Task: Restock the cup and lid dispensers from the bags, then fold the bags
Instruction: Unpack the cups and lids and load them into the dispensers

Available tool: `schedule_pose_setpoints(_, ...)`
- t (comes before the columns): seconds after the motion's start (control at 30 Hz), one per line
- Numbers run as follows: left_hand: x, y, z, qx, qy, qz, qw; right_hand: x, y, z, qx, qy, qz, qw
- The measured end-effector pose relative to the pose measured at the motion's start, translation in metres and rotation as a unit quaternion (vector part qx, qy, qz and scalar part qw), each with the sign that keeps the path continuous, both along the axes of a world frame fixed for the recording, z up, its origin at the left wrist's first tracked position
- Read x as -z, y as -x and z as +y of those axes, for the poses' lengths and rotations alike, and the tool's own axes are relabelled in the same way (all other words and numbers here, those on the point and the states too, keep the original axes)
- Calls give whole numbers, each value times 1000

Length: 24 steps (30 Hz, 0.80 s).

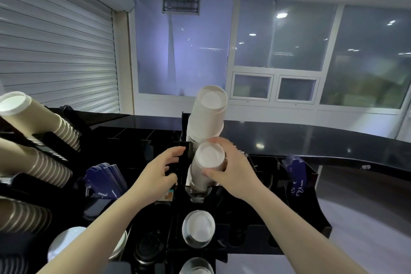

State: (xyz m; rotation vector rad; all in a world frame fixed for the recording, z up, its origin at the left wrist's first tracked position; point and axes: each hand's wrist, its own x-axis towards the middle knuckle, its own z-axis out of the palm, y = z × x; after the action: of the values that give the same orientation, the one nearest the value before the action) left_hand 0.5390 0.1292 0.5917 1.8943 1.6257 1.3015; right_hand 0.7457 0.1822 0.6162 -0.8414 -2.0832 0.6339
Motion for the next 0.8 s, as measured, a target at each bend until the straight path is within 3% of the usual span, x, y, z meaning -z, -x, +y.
schedule_pose_setpoints(0.23, 5, 10, -8, -12, -18, 2, 1000, 10, 8, 15, 23, -48, -115, 992)
schedule_pose_setpoints(0.47, 3, 17, -9, -5, -42, -3, 999, 4, 7, 19, 47, -55, -91, 993)
schedule_pose_setpoints(0.63, -10, 25, 5, -15, -104, -34, 994, -7, 6, 34, 131, -40, 151, 979)
schedule_pose_setpoints(0.8, -36, 24, 45, -10, -107, -38, 993, -27, 19, 58, 77, 14, 108, 991)
